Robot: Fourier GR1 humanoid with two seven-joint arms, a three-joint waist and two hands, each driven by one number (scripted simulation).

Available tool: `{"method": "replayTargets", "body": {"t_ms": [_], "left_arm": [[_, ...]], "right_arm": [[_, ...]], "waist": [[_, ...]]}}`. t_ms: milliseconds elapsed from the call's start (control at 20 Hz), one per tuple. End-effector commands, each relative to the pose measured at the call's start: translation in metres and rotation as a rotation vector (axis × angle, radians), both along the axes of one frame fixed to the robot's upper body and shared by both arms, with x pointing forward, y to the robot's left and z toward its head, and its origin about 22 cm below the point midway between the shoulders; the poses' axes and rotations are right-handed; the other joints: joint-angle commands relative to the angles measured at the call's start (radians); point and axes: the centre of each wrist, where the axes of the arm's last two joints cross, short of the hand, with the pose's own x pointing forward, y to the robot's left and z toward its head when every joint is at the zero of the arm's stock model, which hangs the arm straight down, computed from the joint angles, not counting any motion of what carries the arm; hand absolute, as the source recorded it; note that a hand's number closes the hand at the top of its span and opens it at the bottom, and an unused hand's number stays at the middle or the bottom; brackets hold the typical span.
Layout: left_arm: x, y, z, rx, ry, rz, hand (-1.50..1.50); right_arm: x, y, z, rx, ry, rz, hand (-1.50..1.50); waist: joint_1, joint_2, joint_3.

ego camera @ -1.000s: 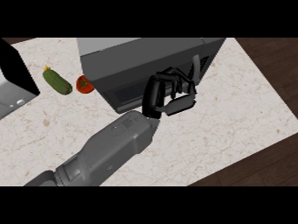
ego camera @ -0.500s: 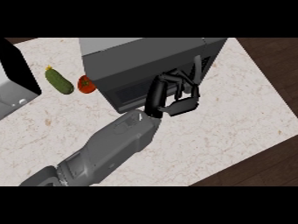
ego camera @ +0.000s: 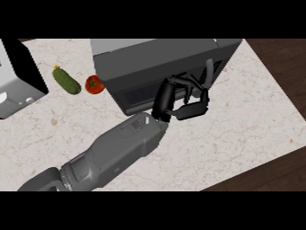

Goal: Pick up the milk, place it into the microwave and close the microwave

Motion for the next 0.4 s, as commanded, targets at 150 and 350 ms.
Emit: {"method": "replayTargets", "body": {"t_ms": [150, 350], "left_arm": [[0.0143, 0.0361, -0.0331, 0.025, 0.160, 0.232, -1.50], [0.0111, 0.0363, -0.0372, 0.020, 0.173, 0.219, -1.50]], "right_arm": [[-0.0083, -0.0064, 0.0001, -0.004, 0.022, -0.023, -1.50], [-0.0141, -0.0034, -0.0002, -0.007, 0.040, -0.015, -1.50]], "waist": [[0.046, 0.007, -0.002], [0.051, 0.002, -0.003]]}}
